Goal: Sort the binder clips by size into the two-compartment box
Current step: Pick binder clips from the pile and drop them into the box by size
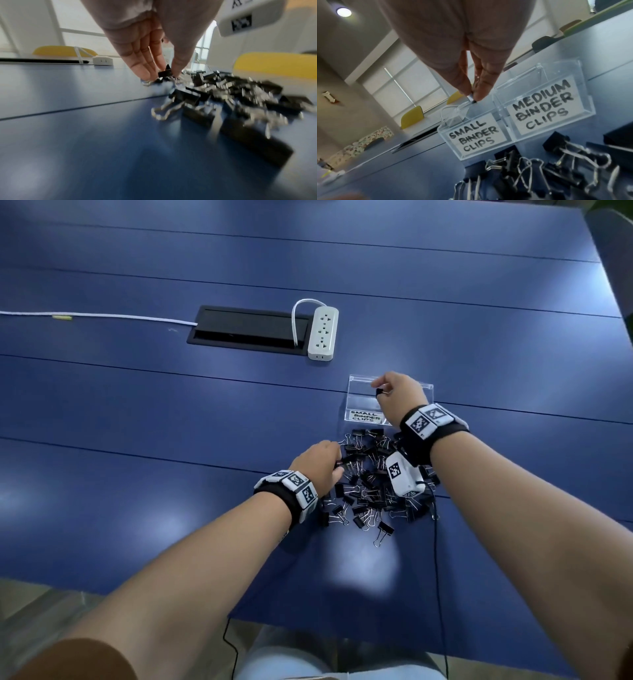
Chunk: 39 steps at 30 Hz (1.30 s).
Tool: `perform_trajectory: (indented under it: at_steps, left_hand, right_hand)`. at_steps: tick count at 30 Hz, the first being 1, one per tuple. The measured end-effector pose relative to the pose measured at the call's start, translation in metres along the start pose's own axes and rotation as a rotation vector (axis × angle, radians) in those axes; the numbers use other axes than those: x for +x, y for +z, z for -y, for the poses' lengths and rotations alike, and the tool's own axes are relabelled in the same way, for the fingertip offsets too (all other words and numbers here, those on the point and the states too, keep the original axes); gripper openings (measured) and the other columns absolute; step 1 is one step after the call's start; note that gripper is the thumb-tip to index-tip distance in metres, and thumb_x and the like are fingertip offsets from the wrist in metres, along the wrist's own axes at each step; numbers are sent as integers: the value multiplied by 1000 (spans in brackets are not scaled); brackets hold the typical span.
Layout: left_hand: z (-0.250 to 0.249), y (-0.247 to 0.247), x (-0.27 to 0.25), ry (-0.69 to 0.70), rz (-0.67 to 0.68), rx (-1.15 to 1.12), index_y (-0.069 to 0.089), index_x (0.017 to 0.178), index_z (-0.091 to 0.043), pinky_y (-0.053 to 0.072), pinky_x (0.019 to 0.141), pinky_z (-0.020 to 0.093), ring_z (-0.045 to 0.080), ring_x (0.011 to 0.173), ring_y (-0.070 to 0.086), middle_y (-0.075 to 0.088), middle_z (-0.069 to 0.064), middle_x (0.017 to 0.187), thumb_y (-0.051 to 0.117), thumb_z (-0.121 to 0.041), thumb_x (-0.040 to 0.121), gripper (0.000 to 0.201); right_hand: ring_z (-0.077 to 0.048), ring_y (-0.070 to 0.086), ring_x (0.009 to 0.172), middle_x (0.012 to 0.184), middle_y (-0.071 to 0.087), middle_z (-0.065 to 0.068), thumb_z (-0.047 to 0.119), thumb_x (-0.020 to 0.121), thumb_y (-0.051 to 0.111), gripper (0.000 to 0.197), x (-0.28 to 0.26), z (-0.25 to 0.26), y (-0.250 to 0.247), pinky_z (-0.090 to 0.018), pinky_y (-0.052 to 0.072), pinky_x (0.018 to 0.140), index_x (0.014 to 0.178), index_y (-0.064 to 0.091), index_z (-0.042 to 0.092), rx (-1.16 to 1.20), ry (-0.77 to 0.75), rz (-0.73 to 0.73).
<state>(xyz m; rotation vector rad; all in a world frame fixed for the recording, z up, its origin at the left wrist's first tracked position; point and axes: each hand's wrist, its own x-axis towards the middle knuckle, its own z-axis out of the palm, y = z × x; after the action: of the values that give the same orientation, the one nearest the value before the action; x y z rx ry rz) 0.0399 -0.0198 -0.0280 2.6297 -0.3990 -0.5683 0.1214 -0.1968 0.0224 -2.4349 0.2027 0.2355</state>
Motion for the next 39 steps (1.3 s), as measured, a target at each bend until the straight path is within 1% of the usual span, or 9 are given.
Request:
perform_trajectory:
  at_steps: [7, 15, 17, 21, 26, 29, 32, 35, 39]
  left_hand:
    - [-28, -51, 30, -48, -163, -251, 56, 87, -19, 42, 60, 28, 14, 67, 49, 52, -6, 76, 61, -30, 83, 14]
    - [-55, -66, 86, -53, -17, -221, 64, 73, -9, 37, 60, 26, 22, 62, 43, 47, 0, 57, 50, -22, 82, 21]
    - [-55, -62, 90, -56, -36, -201, 59, 71, -13, 38, 60, 28, 22, 63, 43, 49, 4, 64, 49, -22, 83, 17]
    - [-52, -57, 92, -58, -142, -180, 61, 93, -12, 47, 78, 32, 19, 82, 52, 56, 3, 92, 54, -27, 90, 17]
    - [-43, -45, 69, -35, -272, -210, 61, 96, -13, 50, 82, 34, 20, 87, 54, 54, 6, 103, 57, -22, 88, 12]
    - [-25, -24, 45, -85, -154, -185, 63, 97, -13, 52, 86, 38, 23, 88, 56, 56, 9, 105, 54, -11, 87, 14]
    - [-4, -2, 25, -67, -11, -57, 63, 116, -19, 50, 90, 41, 29, 107, 53, 52, 10, 114, 52, -9, 88, 32]
    - [5, 4, 16, -73, -19, -27, 60, 124, -23, 51, 88, 43, 28, 108, 50, 49, 9, 113, 51, -10, 89, 38]
    - [0, -1, 16, -64, -86, 16, 58, 117, -17, 53, 81, 41, 26, 106, 53, 49, 7, 117, 53, -11, 89, 29]
  right_hand:
    - [-20, 59, 75, 96, 66, -7, 9, 89, 45, 22, -32, -16, 1, -30, 51, 72, 99, 63, 14, 25, -24, -51]
    - [-20, 58, 72, 82, 63, -1, 12, 87, 50, 17, -72, -48, 19, -28, 50, 73, 94, 64, 16, 9, 23, 122]
    - [-20, 59, 73, 83, 64, -1, 13, 87, 49, 17, -72, -52, 16, -30, 51, 74, 95, 64, 16, 11, 44, 112]
    - [-20, 60, 82, 94, 63, -2, 12, 88, 48, 21, -68, -52, 17, -30, 50, 81, 100, 64, 14, -25, 35, 101]
    - [-26, 53, 110, 119, 57, -8, 6, 88, 49, 32, -58, -39, 35, -35, 44, 99, 116, 61, 10, -109, -182, 143]
    - [-29, 43, 122, 125, 55, -8, 8, 89, 44, 37, -54, -33, 46, -41, 38, 106, 123, 58, 14, -215, -219, 246]
    - [-31, 36, 128, 134, 48, -8, 11, 89, 45, 41, -55, -39, 46, -43, 35, 109, 129, 52, 13, -277, -99, 279]
    - [-31, 35, 128, 134, 48, -8, 10, 89, 45, 38, -59, -44, 45, -43, 35, 109, 126, 53, 11, -275, -57, 205]
    - [-28, 37, 124, 125, 55, -8, 9, 90, 46, 30, -58, -33, 53, -37, 35, 106, 118, 58, 9, -227, -127, 143]
